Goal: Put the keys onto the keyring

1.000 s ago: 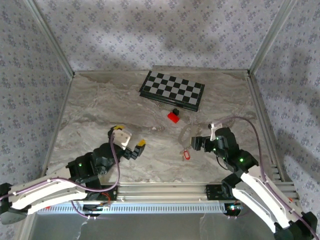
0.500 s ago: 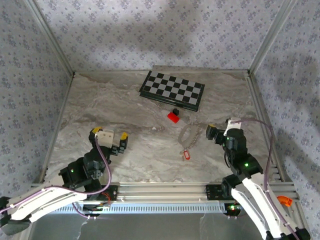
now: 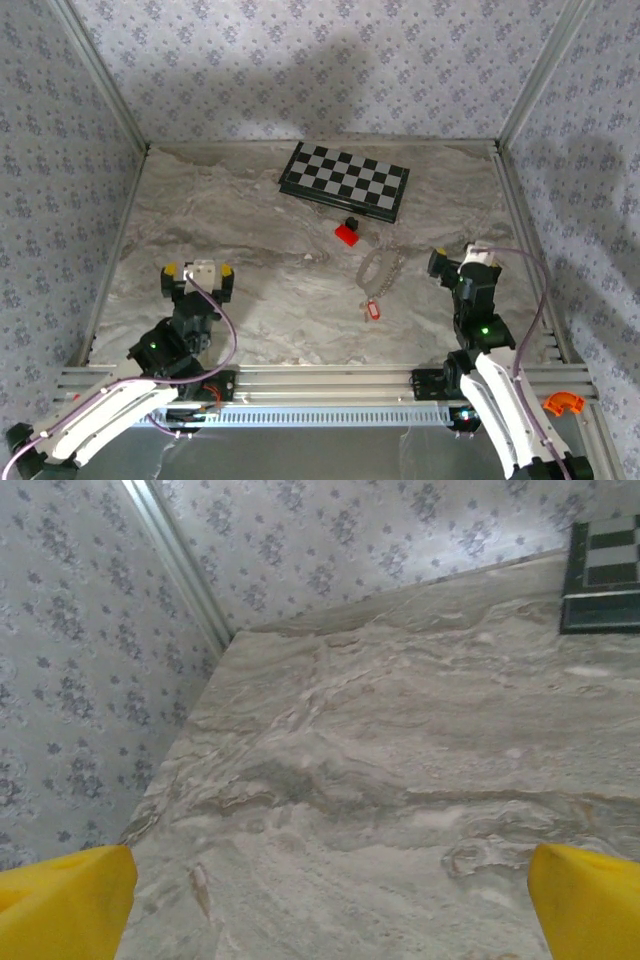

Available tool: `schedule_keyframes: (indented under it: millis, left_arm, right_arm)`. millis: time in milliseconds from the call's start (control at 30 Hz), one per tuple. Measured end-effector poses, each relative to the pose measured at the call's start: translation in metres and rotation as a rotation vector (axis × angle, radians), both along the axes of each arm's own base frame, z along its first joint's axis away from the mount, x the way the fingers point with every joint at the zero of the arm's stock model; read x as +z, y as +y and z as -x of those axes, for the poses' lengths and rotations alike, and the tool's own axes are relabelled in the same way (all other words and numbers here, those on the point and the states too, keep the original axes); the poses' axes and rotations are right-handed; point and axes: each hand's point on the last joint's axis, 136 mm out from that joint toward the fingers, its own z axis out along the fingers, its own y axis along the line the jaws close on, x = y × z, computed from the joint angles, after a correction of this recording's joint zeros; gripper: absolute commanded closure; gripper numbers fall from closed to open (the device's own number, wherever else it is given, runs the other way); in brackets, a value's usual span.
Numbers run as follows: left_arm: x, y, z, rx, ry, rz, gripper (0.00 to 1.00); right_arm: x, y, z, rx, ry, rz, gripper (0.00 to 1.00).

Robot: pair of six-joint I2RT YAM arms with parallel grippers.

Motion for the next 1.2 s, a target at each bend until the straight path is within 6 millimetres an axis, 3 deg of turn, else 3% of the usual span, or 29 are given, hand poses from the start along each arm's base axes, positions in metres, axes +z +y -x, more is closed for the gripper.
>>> schedule_keyframes:
  millis: [467,767,1200]
  left_arm:
    - [-0.024,0.031,-0.012,0.109,0.017,0.047,0.00]
    - [-0.047,0.025,-0.024,0.044,0.066,0.034,0.00]
    - [-0.048,0.038,-0.038,0.083,0.062,0.074,0.00]
  right_arm:
    - [-0.017,-0.003,-0.002,0.027,0.003,0.044,0.00]
    - [-0.028,-0.002,-0.003,0.044,0.032,0.068,0.00]
    - [-0.033,-0.001,-0.017,0.052,0.033,0.091,0.00]
